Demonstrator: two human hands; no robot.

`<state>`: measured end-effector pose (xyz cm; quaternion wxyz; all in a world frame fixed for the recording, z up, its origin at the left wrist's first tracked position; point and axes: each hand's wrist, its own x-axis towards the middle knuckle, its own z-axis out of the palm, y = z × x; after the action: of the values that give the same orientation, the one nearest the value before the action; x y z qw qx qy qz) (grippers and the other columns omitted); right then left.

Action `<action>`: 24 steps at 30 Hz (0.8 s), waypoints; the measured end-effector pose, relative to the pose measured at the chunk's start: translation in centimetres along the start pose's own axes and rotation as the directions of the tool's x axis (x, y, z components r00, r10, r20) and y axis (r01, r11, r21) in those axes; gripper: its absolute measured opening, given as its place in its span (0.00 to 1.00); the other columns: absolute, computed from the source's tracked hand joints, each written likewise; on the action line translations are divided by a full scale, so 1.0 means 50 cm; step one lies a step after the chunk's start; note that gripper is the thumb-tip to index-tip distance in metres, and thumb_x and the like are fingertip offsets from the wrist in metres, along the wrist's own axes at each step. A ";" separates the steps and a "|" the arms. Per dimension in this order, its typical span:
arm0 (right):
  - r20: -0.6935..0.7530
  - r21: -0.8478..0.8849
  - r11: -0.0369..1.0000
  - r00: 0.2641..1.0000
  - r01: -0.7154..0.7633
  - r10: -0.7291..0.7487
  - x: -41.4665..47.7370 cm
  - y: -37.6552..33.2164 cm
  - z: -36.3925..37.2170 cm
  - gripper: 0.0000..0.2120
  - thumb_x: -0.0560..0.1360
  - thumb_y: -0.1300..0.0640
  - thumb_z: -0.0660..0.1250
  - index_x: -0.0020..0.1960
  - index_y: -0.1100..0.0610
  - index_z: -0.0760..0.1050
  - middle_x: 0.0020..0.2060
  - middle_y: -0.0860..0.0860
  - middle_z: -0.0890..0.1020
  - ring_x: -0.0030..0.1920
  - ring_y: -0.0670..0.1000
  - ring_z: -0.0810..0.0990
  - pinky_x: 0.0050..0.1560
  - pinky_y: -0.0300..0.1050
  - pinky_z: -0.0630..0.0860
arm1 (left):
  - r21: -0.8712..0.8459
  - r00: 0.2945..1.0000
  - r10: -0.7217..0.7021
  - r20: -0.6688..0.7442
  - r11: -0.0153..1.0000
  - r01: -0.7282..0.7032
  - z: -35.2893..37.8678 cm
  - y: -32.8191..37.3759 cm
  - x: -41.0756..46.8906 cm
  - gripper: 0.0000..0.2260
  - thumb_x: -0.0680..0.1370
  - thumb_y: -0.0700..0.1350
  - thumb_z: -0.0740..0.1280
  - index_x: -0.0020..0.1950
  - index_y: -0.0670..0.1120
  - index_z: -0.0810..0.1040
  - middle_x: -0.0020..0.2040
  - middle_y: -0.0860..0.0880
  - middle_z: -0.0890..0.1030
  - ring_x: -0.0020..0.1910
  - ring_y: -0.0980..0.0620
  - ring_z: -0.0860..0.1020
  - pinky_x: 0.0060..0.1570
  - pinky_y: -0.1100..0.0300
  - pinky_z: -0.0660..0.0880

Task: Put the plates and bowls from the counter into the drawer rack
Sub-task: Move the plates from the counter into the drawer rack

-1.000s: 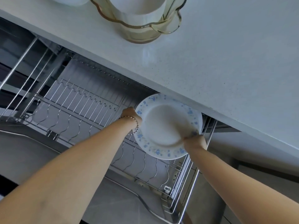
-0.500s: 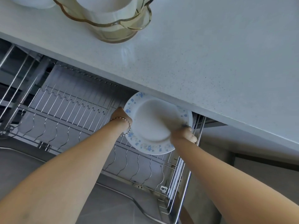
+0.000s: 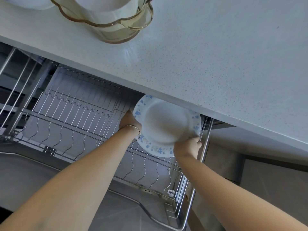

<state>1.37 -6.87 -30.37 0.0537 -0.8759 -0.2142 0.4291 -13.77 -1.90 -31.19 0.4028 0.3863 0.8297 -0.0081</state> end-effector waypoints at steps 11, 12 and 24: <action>-0.063 0.214 0.974 0.996 0.073 -0.061 0.016 0.037 -0.015 0.27 0.75 0.70 0.55 0.73 0.59 0.62 0.63 0.59 0.77 0.61 0.60 0.76 0.55 0.43 0.71 | -0.360 1.000 0.008 0.030 0.933 0.003 0.031 -0.020 -0.028 0.29 0.74 0.28 0.51 0.74 0.45 0.61 0.68 0.44 0.73 0.66 0.43 0.72 0.66 0.49 0.71; -0.055 0.210 0.975 0.996 0.076 -0.066 0.015 0.036 -0.015 0.28 0.75 0.69 0.55 0.74 0.58 0.60 0.64 0.58 0.76 0.62 0.60 0.76 0.56 0.44 0.72 | -0.361 0.999 0.013 0.045 0.933 0.004 0.030 -0.021 -0.029 0.30 0.74 0.28 0.51 0.74 0.46 0.60 0.68 0.44 0.73 0.66 0.43 0.72 0.66 0.49 0.71; 0.354 -0.307 0.855 0.884 0.417 -0.304 -0.111 0.032 -0.165 0.24 0.76 0.66 0.53 0.70 0.54 0.67 0.68 0.54 0.71 0.63 0.55 0.75 0.59 0.44 0.73 | 0.153 0.942 0.245 0.229 0.947 -0.283 -0.070 -0.020 -0.203 0.16 0.80 0.39 0.57 0.67 0.44 0.68 0.65 0.43 0.75 0.60 0.45 0.77 0.59 0.57 0.75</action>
<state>5.31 -9.91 -21.61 -0.0667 -0.7396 -0.4596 0.4871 -12.90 -7.93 -22.28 0.4468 0.5269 0.7196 -0.0705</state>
